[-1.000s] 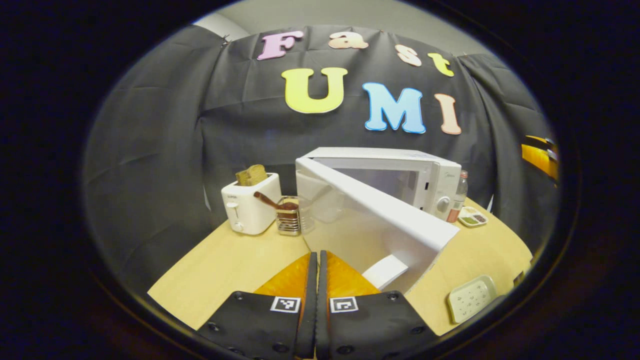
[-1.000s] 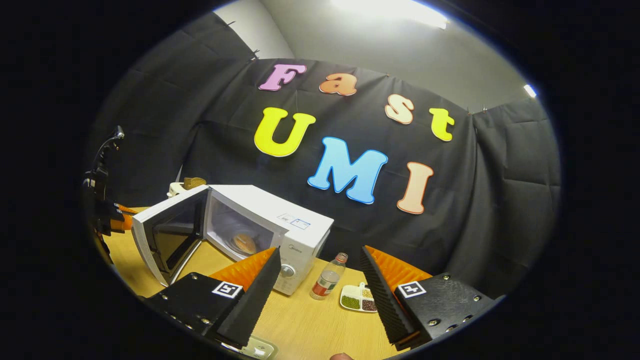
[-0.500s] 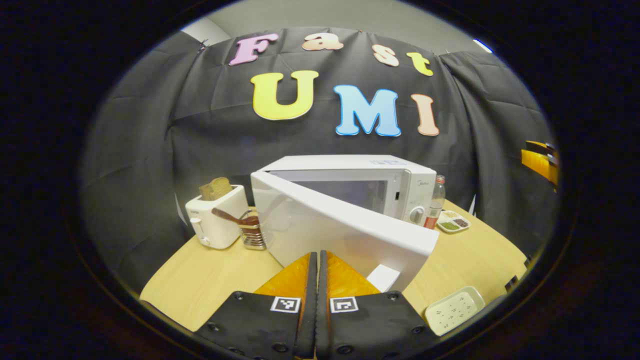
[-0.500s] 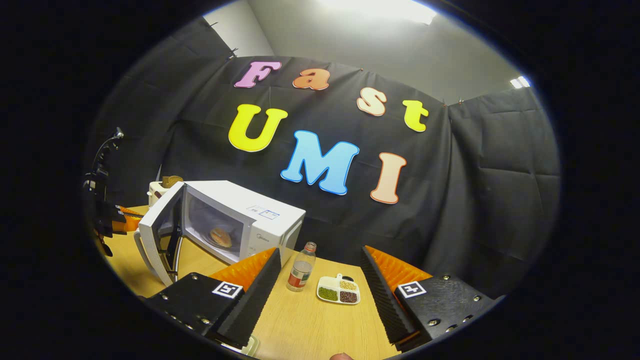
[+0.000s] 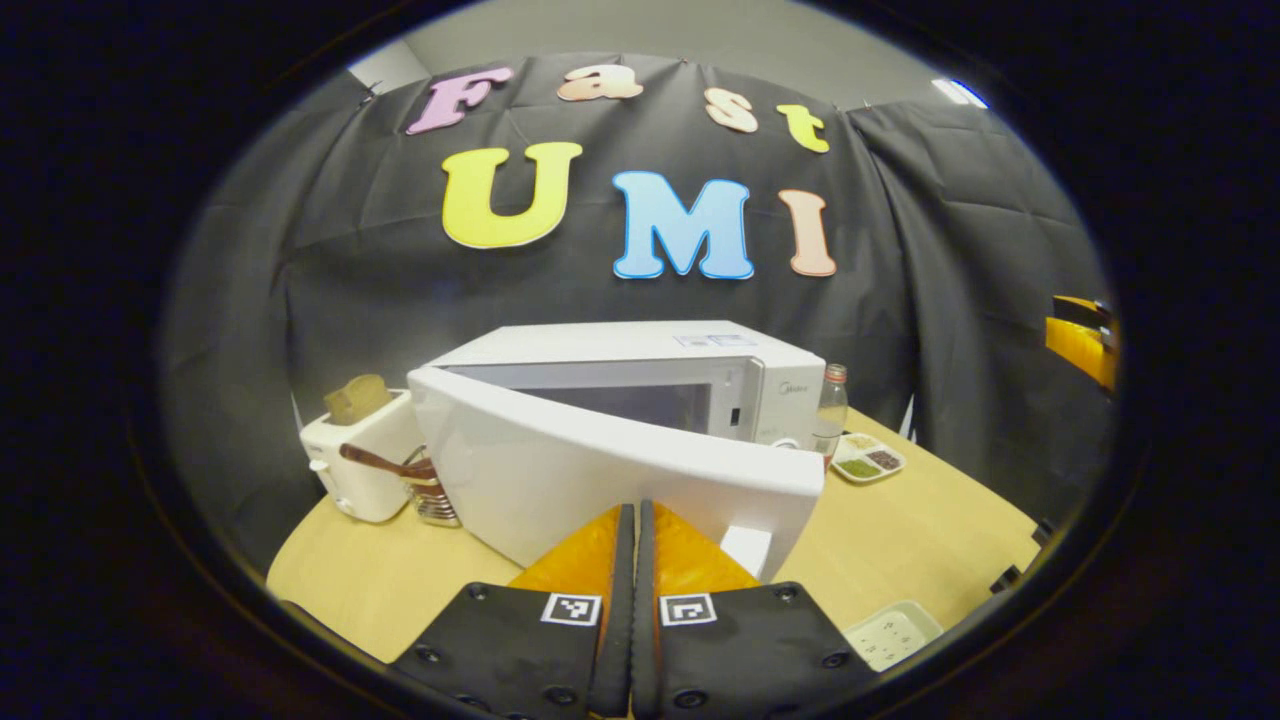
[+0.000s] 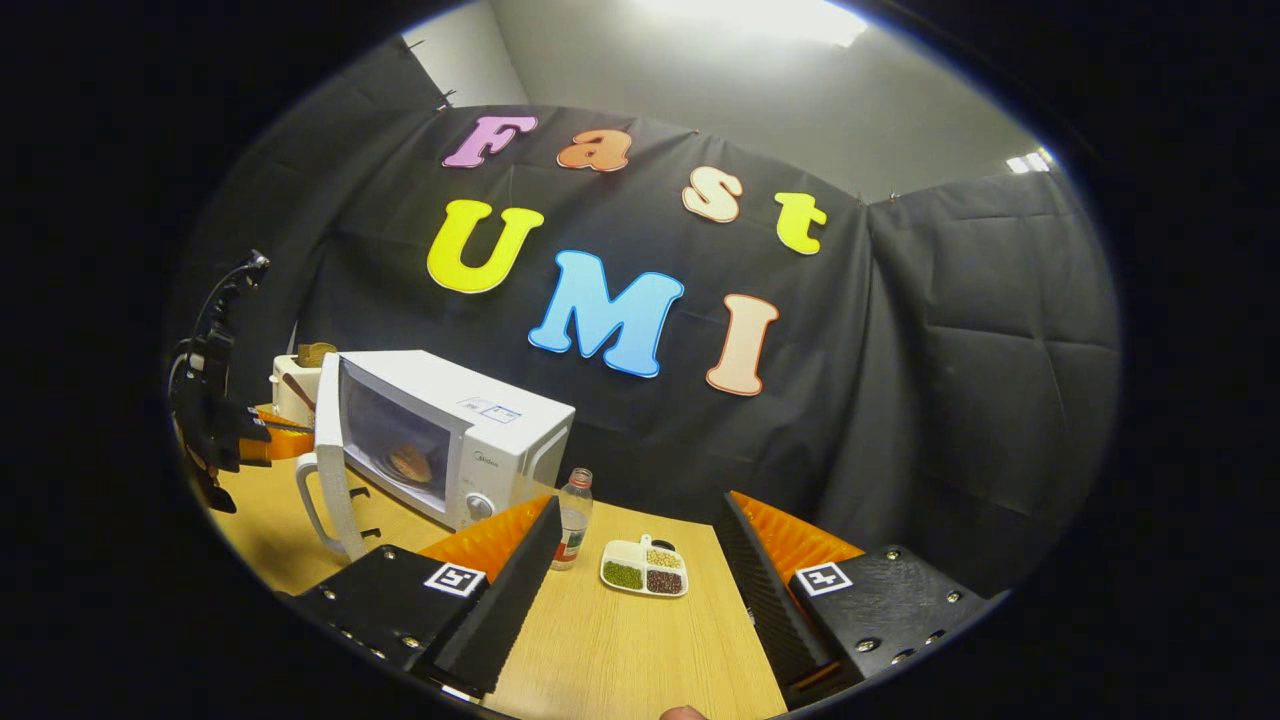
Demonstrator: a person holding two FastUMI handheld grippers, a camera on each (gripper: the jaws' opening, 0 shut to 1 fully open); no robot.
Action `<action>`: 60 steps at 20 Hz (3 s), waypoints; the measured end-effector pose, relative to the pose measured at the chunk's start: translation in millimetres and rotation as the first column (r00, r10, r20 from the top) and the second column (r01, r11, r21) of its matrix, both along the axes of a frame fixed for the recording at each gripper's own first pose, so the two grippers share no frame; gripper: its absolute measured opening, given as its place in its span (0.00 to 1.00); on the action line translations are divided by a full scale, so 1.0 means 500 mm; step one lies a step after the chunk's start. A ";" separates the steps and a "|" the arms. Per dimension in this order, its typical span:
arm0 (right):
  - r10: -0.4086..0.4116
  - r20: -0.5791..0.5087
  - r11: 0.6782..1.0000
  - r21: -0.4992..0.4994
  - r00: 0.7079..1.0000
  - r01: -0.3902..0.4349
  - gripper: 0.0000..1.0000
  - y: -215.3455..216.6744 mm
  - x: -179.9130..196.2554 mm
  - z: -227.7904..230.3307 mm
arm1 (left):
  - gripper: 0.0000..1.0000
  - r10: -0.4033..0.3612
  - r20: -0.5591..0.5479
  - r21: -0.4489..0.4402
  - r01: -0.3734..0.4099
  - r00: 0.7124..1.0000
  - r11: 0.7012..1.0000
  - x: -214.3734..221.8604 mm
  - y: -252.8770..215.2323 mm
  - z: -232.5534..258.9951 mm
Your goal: Open the microwave oven with the left hand, put the food in, and close the microwave oven.
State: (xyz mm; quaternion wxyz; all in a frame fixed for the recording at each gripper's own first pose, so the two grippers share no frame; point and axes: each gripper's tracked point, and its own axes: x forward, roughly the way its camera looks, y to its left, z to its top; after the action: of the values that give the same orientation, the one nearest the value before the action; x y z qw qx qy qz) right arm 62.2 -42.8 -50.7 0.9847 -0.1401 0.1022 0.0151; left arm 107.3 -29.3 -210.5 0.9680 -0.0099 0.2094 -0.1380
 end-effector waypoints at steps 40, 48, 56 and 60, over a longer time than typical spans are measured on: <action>0.087 -0.009 0.969 0.233 0.996 -0.082 0.97 0.108 0.017 0.020 | 0.07 0.019 0.212 -0.092 0.001 0.977 0.996 0.019 -0.071 0.285; 0.113 0.084 0.953 0.273 0.990 -0.132 0.97 0.160 0.011 0.063 | 0.95 0.083 0.337 -0.035 -0.075 0.938 0.997 -0.110 -0.020 0.386; 0.102 0.161 0.943 0.297 0.982 -0.147 0.97 0.174 0.006 0.097 | 0.95 0.177 0.362 -0.072 -0.162 0.915 0.984 -0.117 -0.006 0.426; 0.120 0.167 0.940 0.296 0.979 -0.166 0.97 0.188 0.011 0.102 | 0.94 0.191 0.363 -0.061 -0.181 0.912 0.982 -0.125 0.019 0.421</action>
State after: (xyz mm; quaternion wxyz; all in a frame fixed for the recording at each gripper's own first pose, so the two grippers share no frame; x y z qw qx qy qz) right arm 67.7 51.2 0.4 0.9956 0.0078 0.0154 0.0922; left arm 45.0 -19.7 0.1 0.9985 -0.0165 0.0210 -0.0473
